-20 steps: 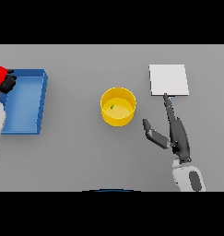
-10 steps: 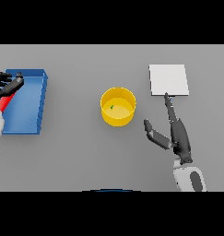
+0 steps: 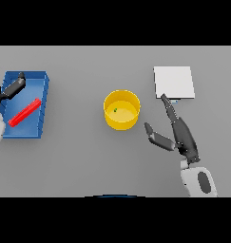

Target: Pick up the red beaker and tilt it to pour out 1 green nut into yellow bowl. Pick up the yellow bowl and place it on the metallic measuring scale.

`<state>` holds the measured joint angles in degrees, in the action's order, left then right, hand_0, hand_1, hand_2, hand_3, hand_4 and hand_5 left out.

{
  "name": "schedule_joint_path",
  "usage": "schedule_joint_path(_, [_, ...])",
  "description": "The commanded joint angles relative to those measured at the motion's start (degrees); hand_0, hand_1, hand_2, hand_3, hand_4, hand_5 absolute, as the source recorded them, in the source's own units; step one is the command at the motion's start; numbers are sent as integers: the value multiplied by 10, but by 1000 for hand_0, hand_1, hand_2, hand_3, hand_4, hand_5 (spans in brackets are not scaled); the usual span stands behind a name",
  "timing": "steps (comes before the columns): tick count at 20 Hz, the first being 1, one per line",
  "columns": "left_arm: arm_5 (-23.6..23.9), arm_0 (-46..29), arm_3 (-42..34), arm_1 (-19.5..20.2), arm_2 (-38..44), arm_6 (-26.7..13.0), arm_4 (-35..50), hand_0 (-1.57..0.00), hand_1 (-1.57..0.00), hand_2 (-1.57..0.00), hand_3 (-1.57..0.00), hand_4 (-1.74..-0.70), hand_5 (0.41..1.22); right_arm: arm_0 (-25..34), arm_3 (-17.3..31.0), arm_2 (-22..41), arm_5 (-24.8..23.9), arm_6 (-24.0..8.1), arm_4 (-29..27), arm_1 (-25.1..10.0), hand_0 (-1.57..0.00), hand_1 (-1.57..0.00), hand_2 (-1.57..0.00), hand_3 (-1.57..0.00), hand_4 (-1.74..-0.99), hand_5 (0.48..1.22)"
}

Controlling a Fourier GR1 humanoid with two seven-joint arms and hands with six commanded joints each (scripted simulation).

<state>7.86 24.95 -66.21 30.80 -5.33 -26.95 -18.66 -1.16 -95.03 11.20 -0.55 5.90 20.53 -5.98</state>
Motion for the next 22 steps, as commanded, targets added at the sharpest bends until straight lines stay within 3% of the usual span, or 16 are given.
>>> schedule_joint_path(1, [-1,4,5,-3,-1,2,1,-52,-43,-44,-41,-756,659,16,9,14,16,-2,25,-22,1,1,1,1,-1022,674])
schedule_joint_path(4, [0,-5,-11,-5,-2,19,6,-26,-21,-22,-21,-743,664,88,26,43,68,-37,79,-79,1,1,1,1,-1094,677])
schedule_joint_path(8, [-7,0,-8,0,-4,5,4,-10,-8,-8,-8,-733,680,166,68,95,122,-21,152,-138,1,1,1,1,-1192,677])
schedule_joint_path(14, [-6,1,-5,1,-6,4,1,-2,-1,-1,-1,-743,701,283,135,175,188,34,232,-188,1,1,1,1,-1227,698])
schedule_joint_path(18, [-7,-3,-11,2,-6,2,2,0,0,0,0,-746,706,332,181,224,215,52,274,-186,1,1,1,1,-1213,714])
schedule_joint_path(22, [-8,-2,-5,9,-1,3,4,1,1,1,1,-743,698,363,231,253,235,55,285,-157,1,1,1,1,-1225,722])
